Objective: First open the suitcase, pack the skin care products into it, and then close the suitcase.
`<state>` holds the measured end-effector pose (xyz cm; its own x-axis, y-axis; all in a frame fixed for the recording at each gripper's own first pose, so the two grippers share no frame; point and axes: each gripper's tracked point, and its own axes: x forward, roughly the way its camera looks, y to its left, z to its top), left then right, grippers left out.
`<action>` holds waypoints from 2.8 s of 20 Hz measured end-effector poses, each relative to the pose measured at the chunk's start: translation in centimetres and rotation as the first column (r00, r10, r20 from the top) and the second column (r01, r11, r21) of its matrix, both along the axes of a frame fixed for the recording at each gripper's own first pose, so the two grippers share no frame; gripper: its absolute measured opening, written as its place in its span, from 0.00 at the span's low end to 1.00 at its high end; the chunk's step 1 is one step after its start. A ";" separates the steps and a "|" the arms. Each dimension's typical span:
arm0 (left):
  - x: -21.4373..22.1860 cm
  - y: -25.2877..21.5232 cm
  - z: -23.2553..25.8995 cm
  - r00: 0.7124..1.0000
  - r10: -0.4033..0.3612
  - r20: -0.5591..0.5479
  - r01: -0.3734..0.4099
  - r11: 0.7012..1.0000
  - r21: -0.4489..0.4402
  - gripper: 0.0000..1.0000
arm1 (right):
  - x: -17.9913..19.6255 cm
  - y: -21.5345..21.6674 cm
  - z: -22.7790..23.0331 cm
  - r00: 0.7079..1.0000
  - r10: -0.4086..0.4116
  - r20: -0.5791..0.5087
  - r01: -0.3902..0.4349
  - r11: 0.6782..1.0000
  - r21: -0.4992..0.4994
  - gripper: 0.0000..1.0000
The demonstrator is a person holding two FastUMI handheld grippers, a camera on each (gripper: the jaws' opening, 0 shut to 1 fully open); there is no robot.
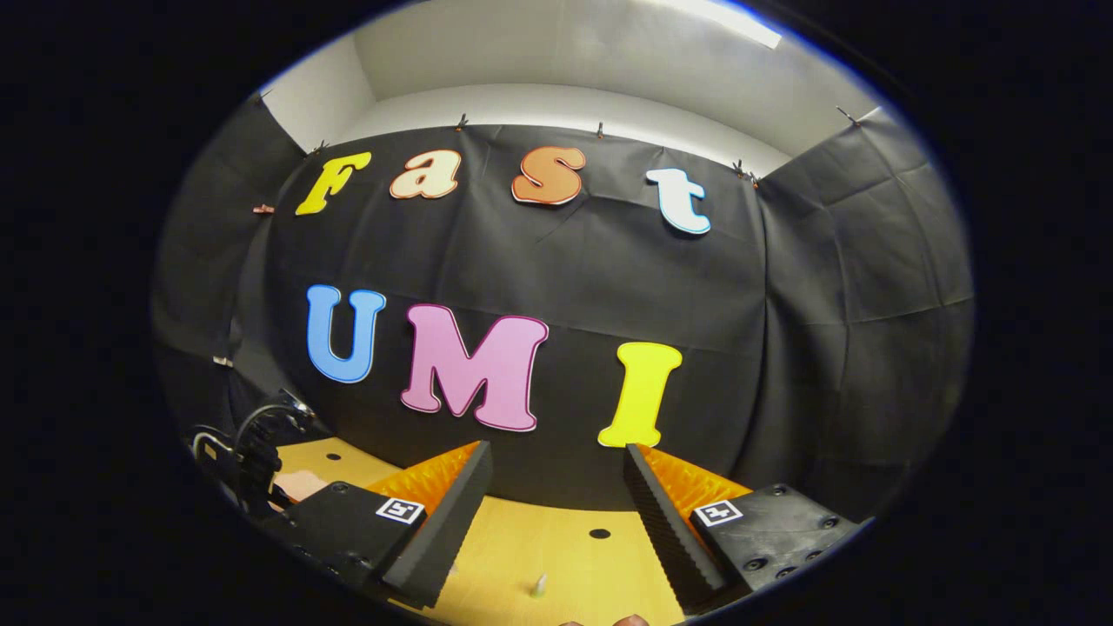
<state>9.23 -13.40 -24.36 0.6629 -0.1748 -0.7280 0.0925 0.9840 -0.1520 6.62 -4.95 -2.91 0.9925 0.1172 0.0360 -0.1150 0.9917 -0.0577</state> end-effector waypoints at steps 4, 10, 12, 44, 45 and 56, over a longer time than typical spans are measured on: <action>1.4 0.8 -5.6 0.983 0.095 -0.156 -0.092 0.995 0.029 0.97 | 1.2 -2.0 -2.7 0.999 0.023 -0.041 -0.024 1.000 -0.017 0.94; 3.0 1.7 -10.8 0.942 0.177 -0.285 -0.156 0.983 0.098 0.97 | 3.1 -4.5 -5.4 0.996 0.028 -0.089 -0.028 1.000 0.004 0.96; 3.2 1.5 -12.0 0.929 0.194 -0.316 -0.169 0.980 0.105 0.95 | 3.5 -4.9 -6.0 0.994 0.030 -0.101 -0.029 1.000 0.011 0.96; -2.5 42.1 12.2 0.896 0.428 0.121 -0.431 0.769 0.472 0.12 | 7.4 11.8 -3.2 0.975 0.207 -0.078 -0.199 0.974 0.107 0.96; -2.9 43.9 11.0 0.889 0.445 0.106 -0.440 0.767 0.467 0.12 | 7.5 12.5 -3.3 0.975 0.206 -0.083 -0.198 0.975 0.103 0.96; -6.7 56.7 -8.2 0.772 0.586 -0.247 -0.508 0.802 0.315 0.12 | 8.0 16.7 -6.0 0.970 0.098 -0.222 -0.099 0.995 0.004 0.96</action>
<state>2.58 43.28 -32.52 0.3222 0.3342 -0.8857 -0.4868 0.8609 0.1478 14.64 11.73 -8.90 0.9591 0.2143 -0.1852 -0.2228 0.9745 -0.0262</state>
